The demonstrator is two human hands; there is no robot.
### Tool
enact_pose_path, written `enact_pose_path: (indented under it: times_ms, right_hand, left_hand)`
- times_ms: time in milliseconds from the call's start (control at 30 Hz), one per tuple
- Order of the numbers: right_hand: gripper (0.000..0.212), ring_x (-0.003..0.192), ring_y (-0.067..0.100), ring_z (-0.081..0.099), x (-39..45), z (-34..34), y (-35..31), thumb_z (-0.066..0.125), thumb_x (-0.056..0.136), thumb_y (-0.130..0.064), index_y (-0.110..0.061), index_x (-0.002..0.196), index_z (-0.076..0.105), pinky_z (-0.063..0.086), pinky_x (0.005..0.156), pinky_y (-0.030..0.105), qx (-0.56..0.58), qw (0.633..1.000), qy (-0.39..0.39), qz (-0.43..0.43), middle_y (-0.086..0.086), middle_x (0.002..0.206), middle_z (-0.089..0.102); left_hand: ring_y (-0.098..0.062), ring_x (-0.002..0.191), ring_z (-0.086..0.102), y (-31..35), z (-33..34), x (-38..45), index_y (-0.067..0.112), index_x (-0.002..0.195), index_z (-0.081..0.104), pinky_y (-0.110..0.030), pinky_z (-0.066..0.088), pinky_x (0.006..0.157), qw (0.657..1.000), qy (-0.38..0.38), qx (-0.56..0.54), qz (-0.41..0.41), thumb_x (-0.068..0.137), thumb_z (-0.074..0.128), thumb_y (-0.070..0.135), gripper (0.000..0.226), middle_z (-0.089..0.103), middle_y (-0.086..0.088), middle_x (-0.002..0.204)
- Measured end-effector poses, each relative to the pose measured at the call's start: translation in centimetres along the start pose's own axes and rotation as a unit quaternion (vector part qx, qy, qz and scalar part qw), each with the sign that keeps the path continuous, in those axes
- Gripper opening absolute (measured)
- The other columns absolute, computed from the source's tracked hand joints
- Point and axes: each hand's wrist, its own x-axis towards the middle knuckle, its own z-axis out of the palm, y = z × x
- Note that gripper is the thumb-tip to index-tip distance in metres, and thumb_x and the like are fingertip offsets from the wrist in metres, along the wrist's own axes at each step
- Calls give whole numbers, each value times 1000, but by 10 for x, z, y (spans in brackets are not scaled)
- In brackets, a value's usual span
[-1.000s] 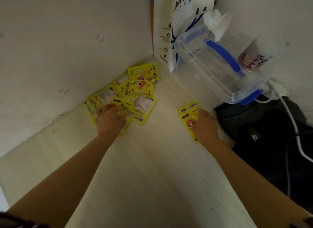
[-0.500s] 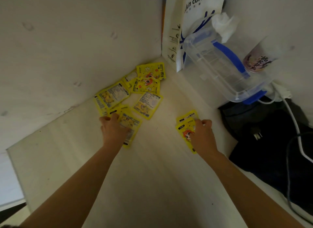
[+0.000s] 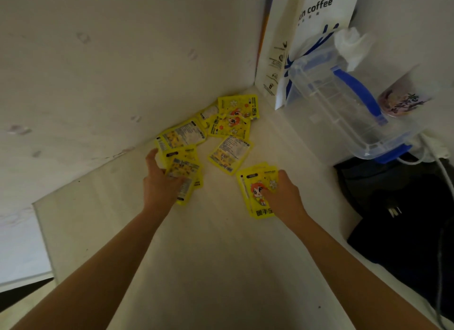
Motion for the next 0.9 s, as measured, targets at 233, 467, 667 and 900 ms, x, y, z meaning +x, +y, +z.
enact_pose_path:
  times_ms: [233, 467, 667, 900]
  right_hand:
    - [49, 96, 23, 58, 30, 10, -39, 70, 83, -17, -14, 124, 42, 51, 85, 38, 158, 987, 4, 42, 0, 104, 55]
    - [29, 88, 26, 63, 62, 26, -57, 67, 84, -24, -7, 106, 59, 48, 70, 32, 117, 991, 17, 66, 8, 100, 65]
    - [34, 104, 33, 61, 85, 41, -73, 64, 86, -19, -2, 114, 55, 50, 82, 36, 154, 981, 42, 111, 18, 116, 61]
    - [36, 114, 32, 54, 99, 52, -89, 56, 92, -12, -2, 125, 46, 38, 75, 27, 138, 983, 40, 117, 19, 130, 51]
  left_hand:
    - [-30, 94, 63, 21, -14, 41, 8, 106, 61, -28, 40, 69, 994, -5, 77, 76, 81, 71, 19, 29, 69, -12, 102]
    - [-33, 106, 60, 43, -10, 81, 11, 116, 60, -32, 41, 78, 983, -32, 140, 110, 83, 68, 21, 36, 66, -14, 114]
    - [-35, 108, 58, 42, 1, 100, 12, 117, 59, -36, 45, 84, 981, -50, 162, 94, 83, 67, 23, 36, 66, -15, 115]
    - [-41, 107, 56, 32, 9, 100, 12, 122, 52, -42, 46, 84, 967, -56, 236, 79, 84, 67, 34, 46, 63, -23, 114]
